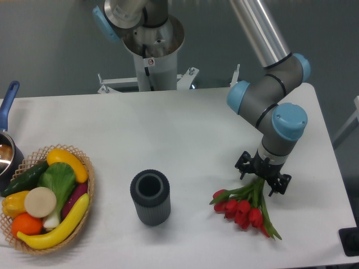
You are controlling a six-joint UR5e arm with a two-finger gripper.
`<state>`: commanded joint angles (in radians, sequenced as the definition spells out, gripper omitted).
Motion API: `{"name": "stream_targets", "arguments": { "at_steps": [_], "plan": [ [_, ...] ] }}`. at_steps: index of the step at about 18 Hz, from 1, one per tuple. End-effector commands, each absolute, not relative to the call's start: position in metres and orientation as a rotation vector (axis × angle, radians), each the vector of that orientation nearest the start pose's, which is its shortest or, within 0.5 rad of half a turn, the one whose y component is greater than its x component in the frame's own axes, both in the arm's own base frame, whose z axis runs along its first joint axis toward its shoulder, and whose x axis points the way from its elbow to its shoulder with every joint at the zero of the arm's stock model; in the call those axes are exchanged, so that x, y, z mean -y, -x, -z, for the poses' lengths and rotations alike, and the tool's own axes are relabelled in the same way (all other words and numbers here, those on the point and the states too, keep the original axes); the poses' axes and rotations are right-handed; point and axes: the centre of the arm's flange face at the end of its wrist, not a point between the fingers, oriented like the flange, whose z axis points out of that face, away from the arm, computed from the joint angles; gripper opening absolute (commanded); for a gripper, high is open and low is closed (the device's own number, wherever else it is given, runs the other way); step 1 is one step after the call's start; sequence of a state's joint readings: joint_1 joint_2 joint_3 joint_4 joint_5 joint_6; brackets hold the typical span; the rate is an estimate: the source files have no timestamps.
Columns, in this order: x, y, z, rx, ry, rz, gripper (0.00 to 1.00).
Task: Pick up the flowers from the table
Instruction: 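Lower the gripper onto the stems and close it around them, then lift the gripped red tulips up off the table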
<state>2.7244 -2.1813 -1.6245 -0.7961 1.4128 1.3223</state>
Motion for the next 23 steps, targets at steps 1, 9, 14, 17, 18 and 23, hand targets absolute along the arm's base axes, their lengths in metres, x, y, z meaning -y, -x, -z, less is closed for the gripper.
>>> {"name": "stream_targets", "arguments": {
  "at_steps": [1, 9, 14, 17, 18, 23],
  "plan": [
    [-0.404, 0.545, -0.182, -0.262, 2.944, -0.078, 1.0],
    [-0.403, 0.546, -0.182, -0.262, 2.962, -0.088, 0.67],
    [-0.402, 0.547, -0.187, -0.251, 2.959, -0.097, 0.44],
    [-0.402, 0.547, -0.19, -0.245, 2.955, -0.1, 0.38],
    [-0.401, 0.548, -0.192, -0.242, 2.954, -0.102, 0.35],
    [-0.402, 0.547, -0.192, -0.245, 2.954, -0.106, 0.26]
  ]
}}
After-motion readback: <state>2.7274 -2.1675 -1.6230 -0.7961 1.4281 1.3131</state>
